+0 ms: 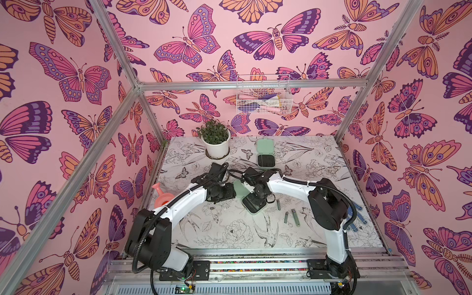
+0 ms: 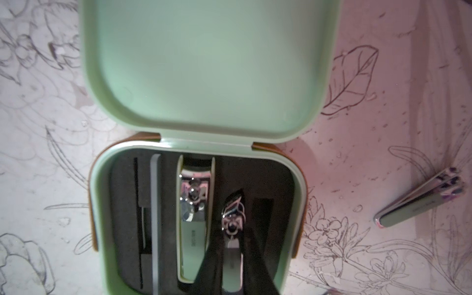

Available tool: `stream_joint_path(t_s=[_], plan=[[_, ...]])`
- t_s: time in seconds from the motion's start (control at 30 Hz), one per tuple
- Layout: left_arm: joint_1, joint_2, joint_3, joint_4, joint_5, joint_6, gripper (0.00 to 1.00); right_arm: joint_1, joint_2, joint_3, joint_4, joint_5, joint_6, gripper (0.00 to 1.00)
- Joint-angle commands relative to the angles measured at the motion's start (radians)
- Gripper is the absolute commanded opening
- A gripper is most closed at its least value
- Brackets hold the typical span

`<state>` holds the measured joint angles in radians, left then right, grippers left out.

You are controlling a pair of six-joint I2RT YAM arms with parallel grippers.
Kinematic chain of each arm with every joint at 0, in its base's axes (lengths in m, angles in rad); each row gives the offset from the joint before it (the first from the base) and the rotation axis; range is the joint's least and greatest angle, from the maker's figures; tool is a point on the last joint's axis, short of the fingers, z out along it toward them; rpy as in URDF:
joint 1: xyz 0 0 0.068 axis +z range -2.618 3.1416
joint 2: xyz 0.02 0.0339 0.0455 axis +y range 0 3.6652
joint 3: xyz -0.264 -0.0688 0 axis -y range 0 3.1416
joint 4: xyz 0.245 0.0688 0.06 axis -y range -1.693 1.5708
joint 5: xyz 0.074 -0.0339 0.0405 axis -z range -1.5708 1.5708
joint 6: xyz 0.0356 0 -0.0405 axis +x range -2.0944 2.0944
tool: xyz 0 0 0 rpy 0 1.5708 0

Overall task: Organize nail clipper sets
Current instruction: Place the nail clipper in the storage box.

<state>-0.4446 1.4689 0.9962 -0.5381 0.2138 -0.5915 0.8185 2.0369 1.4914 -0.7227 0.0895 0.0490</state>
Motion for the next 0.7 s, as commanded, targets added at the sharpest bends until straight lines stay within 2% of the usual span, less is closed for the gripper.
stream_joint_path(t_s=[0.0,0.67], plan=[[0.006,-0.002,-0.013,0.003,0.007,0.002,0.63,0.004,0.025,0.015,-0.021,-0.022,-0.005,0.05],[0.011,-0.004,-0.019,0.003,0.009,0.002,0.63,0.004,0.063,0.017,-0.011,-0.031,0.036,0.05]])
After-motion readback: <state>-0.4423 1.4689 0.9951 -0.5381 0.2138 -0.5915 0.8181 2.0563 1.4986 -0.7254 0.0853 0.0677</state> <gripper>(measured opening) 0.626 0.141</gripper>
